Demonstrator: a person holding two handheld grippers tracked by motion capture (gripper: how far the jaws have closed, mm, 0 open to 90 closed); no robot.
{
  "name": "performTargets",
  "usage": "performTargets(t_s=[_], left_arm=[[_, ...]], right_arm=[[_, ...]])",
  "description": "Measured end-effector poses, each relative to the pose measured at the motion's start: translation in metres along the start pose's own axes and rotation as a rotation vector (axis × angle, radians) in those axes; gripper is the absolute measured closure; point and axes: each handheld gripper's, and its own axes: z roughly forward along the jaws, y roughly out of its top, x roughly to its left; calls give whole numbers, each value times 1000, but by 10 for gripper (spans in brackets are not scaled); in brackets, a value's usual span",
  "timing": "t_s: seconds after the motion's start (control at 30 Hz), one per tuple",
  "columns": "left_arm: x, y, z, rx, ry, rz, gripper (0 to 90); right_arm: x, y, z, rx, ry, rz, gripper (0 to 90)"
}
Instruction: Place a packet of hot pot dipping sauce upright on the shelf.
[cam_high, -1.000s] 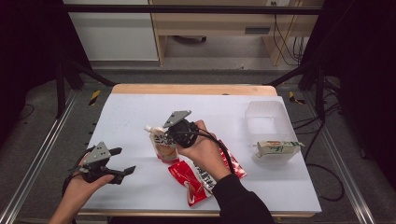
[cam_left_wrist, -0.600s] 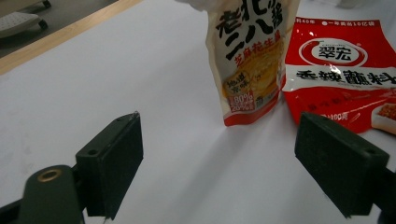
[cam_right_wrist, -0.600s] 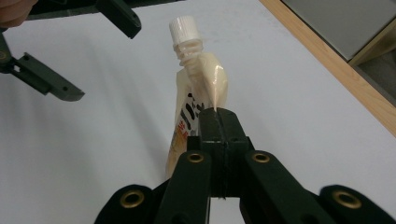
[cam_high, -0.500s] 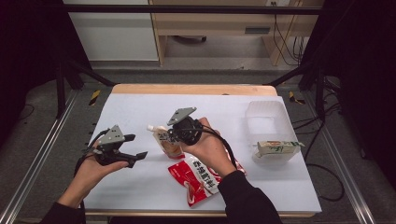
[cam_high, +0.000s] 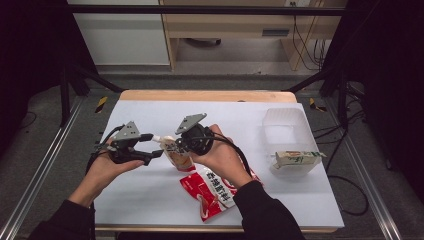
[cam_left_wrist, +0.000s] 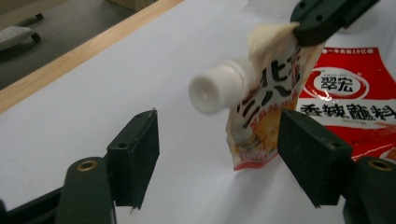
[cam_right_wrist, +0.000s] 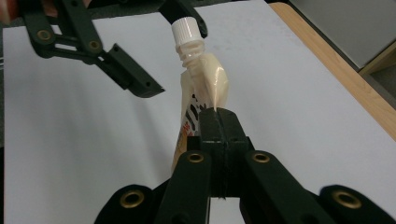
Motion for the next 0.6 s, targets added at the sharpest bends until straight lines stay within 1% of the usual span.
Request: performTargets(t_s=[0.07, 0.1, 0.13, 0.2, 0.3, 0.4, 0.5, 0.57, 0.6], left_arm=[[1, 3, 0, -9, -10, 10, 326], [1, 4, 0, -16, -23, 9, 334], [1, 6, -1, -19, -34, 16, 357], [2, 8, -1, -12, -40, 37, 407], [3, 9, -2, -13, -62, 33, 480], [3, 9, -1, -3, -86, 41, 560], [3, 8, -1, 12, -94, 43, 622], [3, 8, -3, 11, -106, 39, 663], [2, 9, -3, 14, -105, 43, 674]], right_arm=[[2, 1, 0, 1, 6, -5, 900], [3, 1, 0, 2, 7, -5, 900], [4, 2, 0, 1, 11, -10, 900], [5, 2, 0, -1, 16, -18, 900], [7, 3, 0, 0, 20, -11, 900], [8, 3, 0, -1, 25, -7, 900], [8, 3, 0, 5, 24, -10, 900], [6, 2, 0, 3, 26, -6, 900], [6, 2, 0, 2, 26, -3, 900]])
